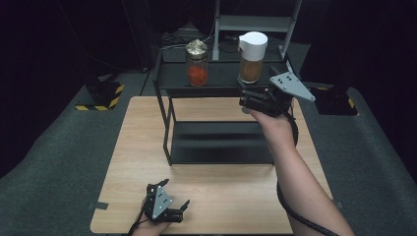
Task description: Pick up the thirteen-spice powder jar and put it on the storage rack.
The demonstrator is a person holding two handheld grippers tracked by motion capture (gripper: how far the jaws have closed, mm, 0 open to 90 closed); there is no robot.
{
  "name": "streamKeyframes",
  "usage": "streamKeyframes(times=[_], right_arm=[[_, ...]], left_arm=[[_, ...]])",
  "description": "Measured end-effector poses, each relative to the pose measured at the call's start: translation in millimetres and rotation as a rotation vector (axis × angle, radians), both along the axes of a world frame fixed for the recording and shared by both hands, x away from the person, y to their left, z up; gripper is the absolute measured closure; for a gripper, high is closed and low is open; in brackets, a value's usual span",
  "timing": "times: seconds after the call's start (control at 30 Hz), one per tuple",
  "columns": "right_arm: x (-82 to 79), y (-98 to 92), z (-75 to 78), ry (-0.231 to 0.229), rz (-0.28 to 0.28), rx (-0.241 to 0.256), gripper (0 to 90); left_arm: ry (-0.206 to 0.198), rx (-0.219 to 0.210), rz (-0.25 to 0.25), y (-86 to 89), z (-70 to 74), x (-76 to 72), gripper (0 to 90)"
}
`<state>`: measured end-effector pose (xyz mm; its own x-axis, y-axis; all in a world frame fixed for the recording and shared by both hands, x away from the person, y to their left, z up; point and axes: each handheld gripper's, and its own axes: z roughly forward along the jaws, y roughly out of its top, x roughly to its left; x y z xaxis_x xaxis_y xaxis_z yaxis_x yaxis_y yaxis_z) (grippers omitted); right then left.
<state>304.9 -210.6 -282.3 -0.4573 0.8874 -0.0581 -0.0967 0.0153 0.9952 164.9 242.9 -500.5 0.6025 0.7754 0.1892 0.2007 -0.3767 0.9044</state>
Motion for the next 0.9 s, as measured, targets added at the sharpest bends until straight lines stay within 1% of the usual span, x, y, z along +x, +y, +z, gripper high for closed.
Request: streamKeyframes(times=[0.17, 0.53, 0.63, 0.8, 0.9], right_arm=[[-10.6, -4.5, -4.6, -0.014, 0.011, -0.008, 0.0], [-26.7, -14.4, -16.0, -0.014, 0.016, -0.020, 0.0], [-32.1, -16.7, -21.0, -0.015, 0.014, -0.042, 0.0], [-39.1, -23.0, -32.9, -0.005, 0.027, -0.050, 0.0], [-41.5, -27.0, -40.3, 0.003, 0.034, -0.075, 0.0]], left_arm=[[0.003, 0.002, 0.001, -0.1, 0.6, 0.4, 0.7], [0.004, 0.010, 0.004, -1.6, 1.1, 0.7, 0.6], [0.006, 0.010, 0.006, -2.1, 1.4, 0.9, 0.6], [0.013, 0.011, 0.001, -1.7, 2.3, 2.6, 0.7], [0.012, 0.017, 0.004, -3.1, 2.5, 2.0, 0.6]])
